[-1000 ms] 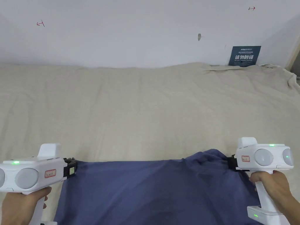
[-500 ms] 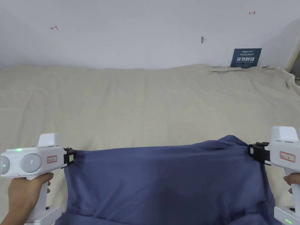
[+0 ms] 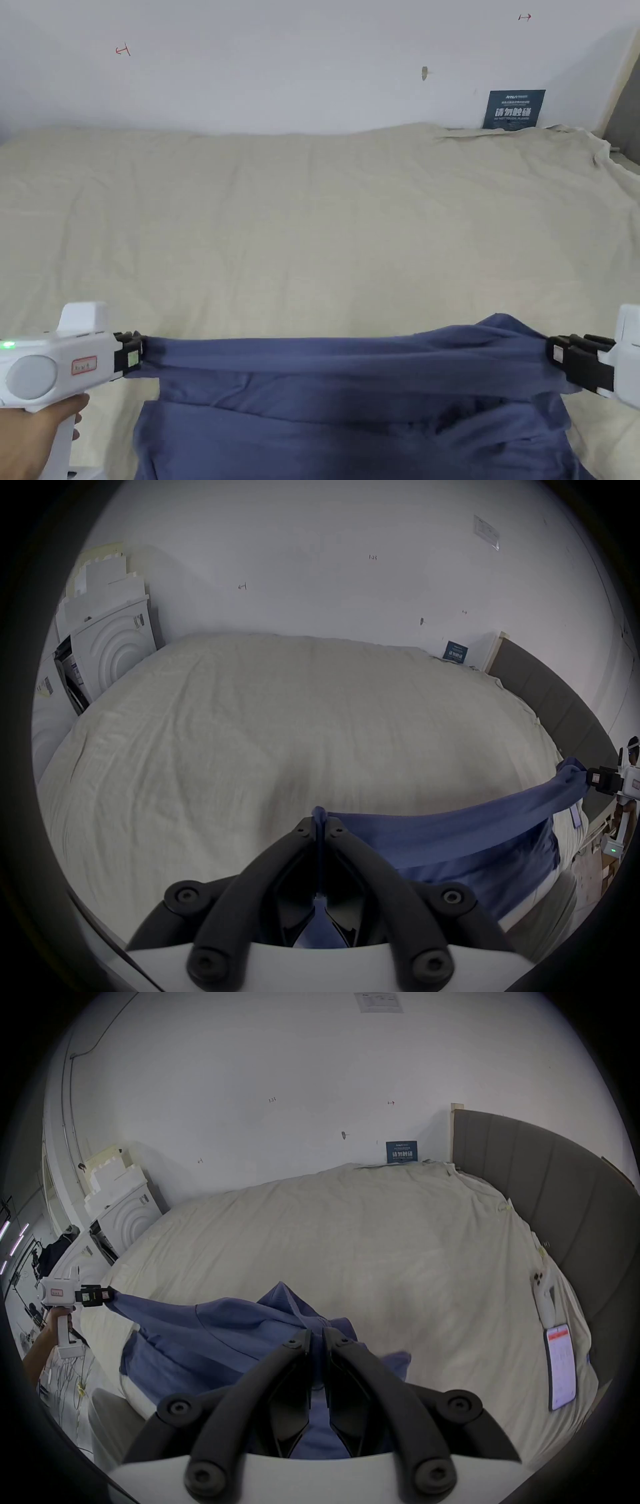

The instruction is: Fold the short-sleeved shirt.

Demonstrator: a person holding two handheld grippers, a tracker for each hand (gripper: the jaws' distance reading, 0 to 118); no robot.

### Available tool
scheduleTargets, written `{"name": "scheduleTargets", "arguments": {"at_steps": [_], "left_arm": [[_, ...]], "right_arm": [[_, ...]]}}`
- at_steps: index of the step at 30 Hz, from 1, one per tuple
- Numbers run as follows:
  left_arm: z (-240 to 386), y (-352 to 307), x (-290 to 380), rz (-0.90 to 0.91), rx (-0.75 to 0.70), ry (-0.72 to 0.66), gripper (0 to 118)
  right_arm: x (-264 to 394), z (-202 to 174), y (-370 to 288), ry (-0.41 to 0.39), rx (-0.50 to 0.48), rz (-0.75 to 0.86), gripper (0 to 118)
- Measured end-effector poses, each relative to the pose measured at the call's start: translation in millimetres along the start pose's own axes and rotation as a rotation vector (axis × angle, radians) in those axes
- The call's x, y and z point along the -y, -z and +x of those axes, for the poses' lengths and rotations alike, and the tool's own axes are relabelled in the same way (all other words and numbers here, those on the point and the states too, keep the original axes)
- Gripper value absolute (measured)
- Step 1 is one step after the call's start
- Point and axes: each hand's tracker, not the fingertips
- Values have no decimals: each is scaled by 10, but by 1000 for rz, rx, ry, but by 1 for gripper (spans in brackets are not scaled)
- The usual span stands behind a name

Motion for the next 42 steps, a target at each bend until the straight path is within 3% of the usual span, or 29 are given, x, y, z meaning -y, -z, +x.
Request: {"name": "scheduleTargets", "arguments": {"at_steps": [5, 16, 25, 27, 29, 31, 34, 35, 37, 42], "left_arm": [[11, -72, 442, -44, -7, 18, 0], [-59, 98, 1153, -132, -57, 62, 0], [-26, 152, 1347, -164, -81, 67, 2], [0, 127, 1347, -162, -78, 64, 14], [18, 83, 1310, -148, -72, 49, 42], [21, 28, 1249, -132, -64, 27, 48], [76, -139, 1107, -48, -29, 4, 108], [98, -208, 1050, -4, -23, 3, 113], [131, -307, 927, 48, -15, 7, 113], [285, -531, 647, 187, -31, 23, 113]], "right_arm": [[448, -9, -85, 17, 19, -41, 5], [1284, 141, 94, 136, 90, -171, 5], [1446, 62, 237, 123, 160, -220, 5], [1407, 46, 207, 122, 163, -219, 8], [1364, 12, 131, 124, 162, -209, 24], [1274, -31, 29, 113, 157, -175, 29], [1078, -114, -159, 116, 141, -83, 74], [1005, -120, -217, 110, 138, -44, 84], [865, -136, -323, 102, 137, 23, 98], [504, -339, -578, 74, 137, 165, 99]]}}
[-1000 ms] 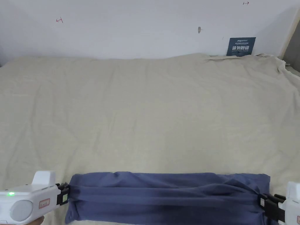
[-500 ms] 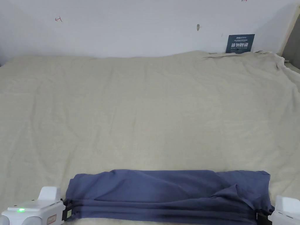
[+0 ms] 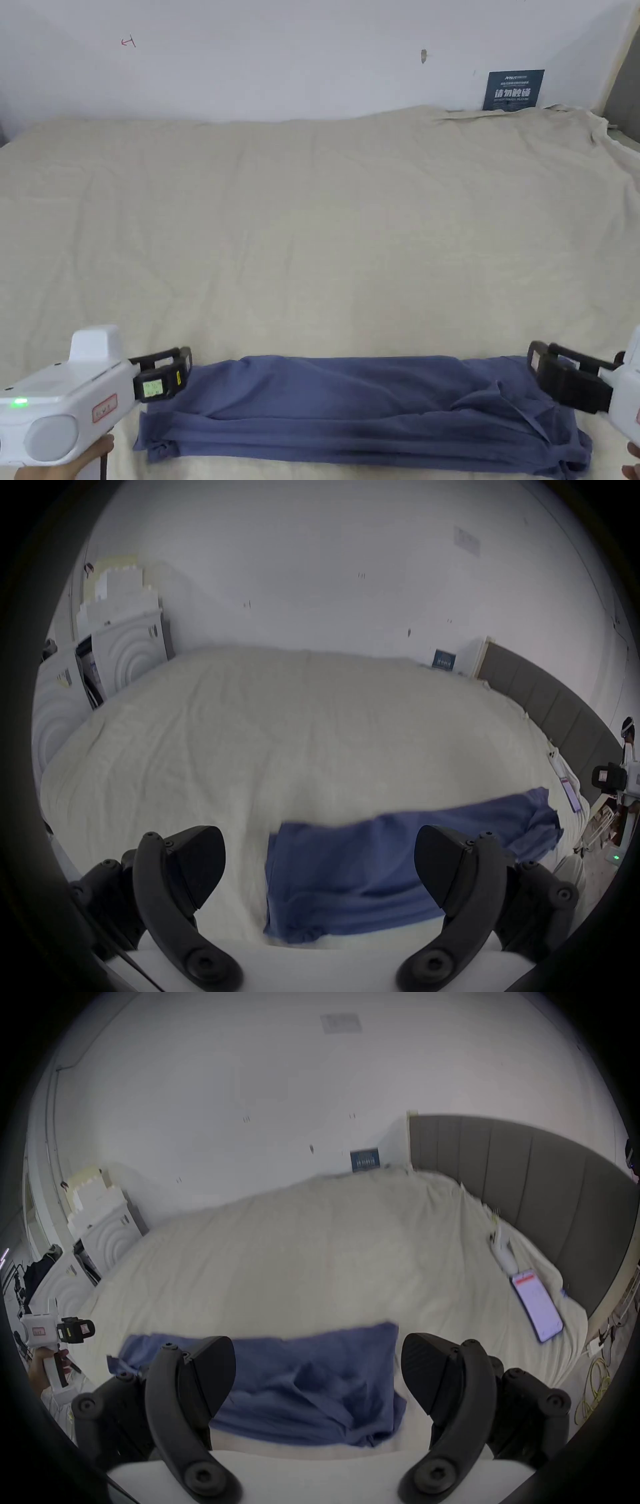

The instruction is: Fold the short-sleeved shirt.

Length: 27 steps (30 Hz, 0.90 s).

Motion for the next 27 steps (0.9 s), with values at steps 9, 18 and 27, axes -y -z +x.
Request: {"name": "scheduleTargets", "arguments": {"at_steps": [9, 18, 27], "left_arm": [[224, -17, -165, 95, -44, -3, 80], [326, -50, -154, 153, -25, -41, 0], [185, 132, -180, -2, 59, -63, 0]], "right_arm": [[-240, -358, -128, -99, 75, 156, 92], [-216, -456, -91, -166, 135, 236, 0], [-253, -397, -58, -151, 113, 235, 0]]}}
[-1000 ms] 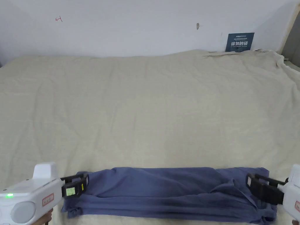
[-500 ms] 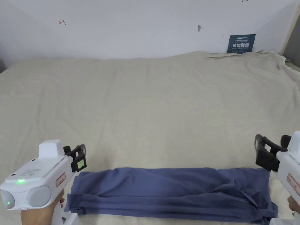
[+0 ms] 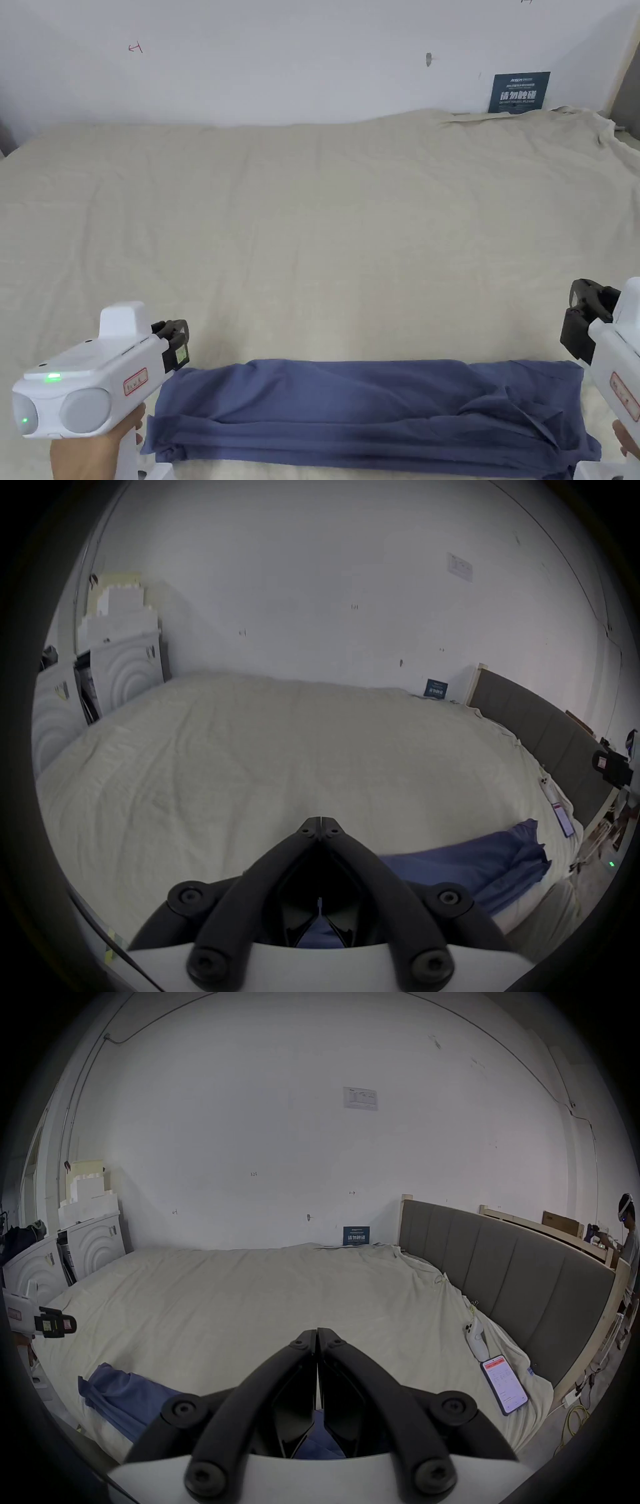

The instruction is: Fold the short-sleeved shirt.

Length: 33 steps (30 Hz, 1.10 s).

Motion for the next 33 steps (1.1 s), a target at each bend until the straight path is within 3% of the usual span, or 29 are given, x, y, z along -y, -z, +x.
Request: {"name": "scheduleTargets", "arguments": {"at_steps": [3, 6, 10, 12, 18, 27, 31, 33], "left_arm": [[-162, 83, -5, -82, 58, -49, 0], [-387, 209, -6, -188, 120, -86, 17], [-638, 414, 73, -288, 115, -112, 78], [-746, 494, 123, -300, 110, -115, 84], [-964, 752, 323, -399, 131, -141, 83], [-877, 912, 551, -448, 122, -95, 61], [-828, 942, 547, -458, 178, -108, 20], [-767, 957, 568, -461, 174, -86, 11]], "right_arm": [[-11, -27, -6, -4, -5, -9, 0], [-10, -30, 9, -6, -10, -21, 0], [-21, -86, 17, -10, -13, -34, 0], [-25, -108, 17, -10, -15, -39, 0], [-12, -134, 49, -8, -12, -59, 0], [46, -140, 90, 0, -9, -95, 0], [48, -128, 95, 1, -8, -98, 0], [37, -112, 86, 6, -10, -96, 0]]}}
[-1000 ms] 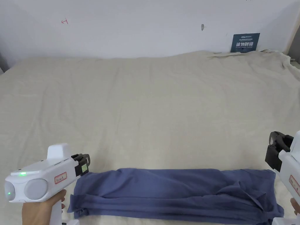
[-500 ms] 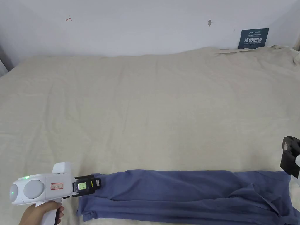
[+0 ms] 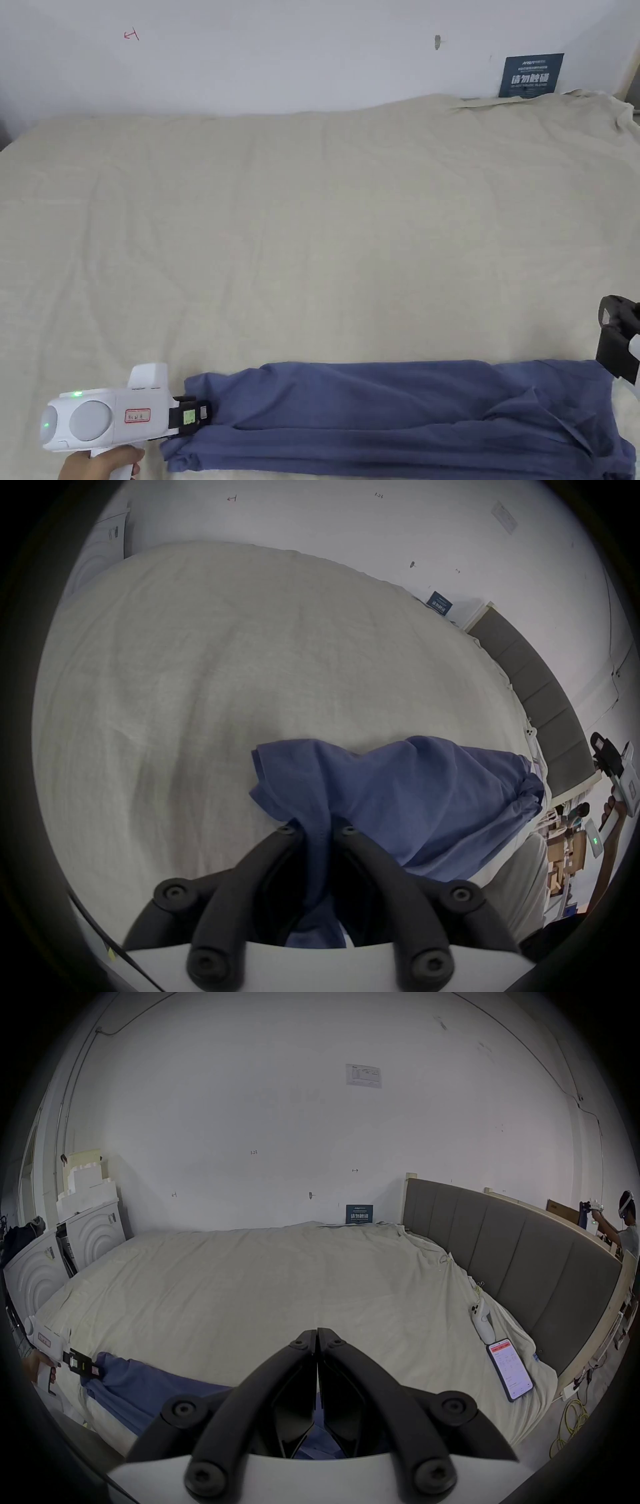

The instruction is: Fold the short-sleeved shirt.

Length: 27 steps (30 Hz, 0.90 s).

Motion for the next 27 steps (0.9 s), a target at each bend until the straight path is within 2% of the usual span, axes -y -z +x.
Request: {"name": "scheduleTargets", "arguments": {"at_steps": [5, 13, 21, 24, 27], "left_arm": [[45, -238, -60, 48, -16, 1, 2], [116, -742, -259, 81, -67, -15, 1], [-43, -1049, -276, 66, -207, -53, 1], [113, -1047, -304, 55, -230, -63, 1], [463, -1020, -338, 41, -241, -8, 1]], "right_arm": [[-26, 54, -14, 4, 3, 11, 0], [-62, 72, -8, 12, -6, 26, 0], [-61, 80, -15, 12, -25, 30, 0], [-53, 94, -30, 5, -25, 29, 0], [-58, 117, -56, 7, -29, 28, 0]]}}
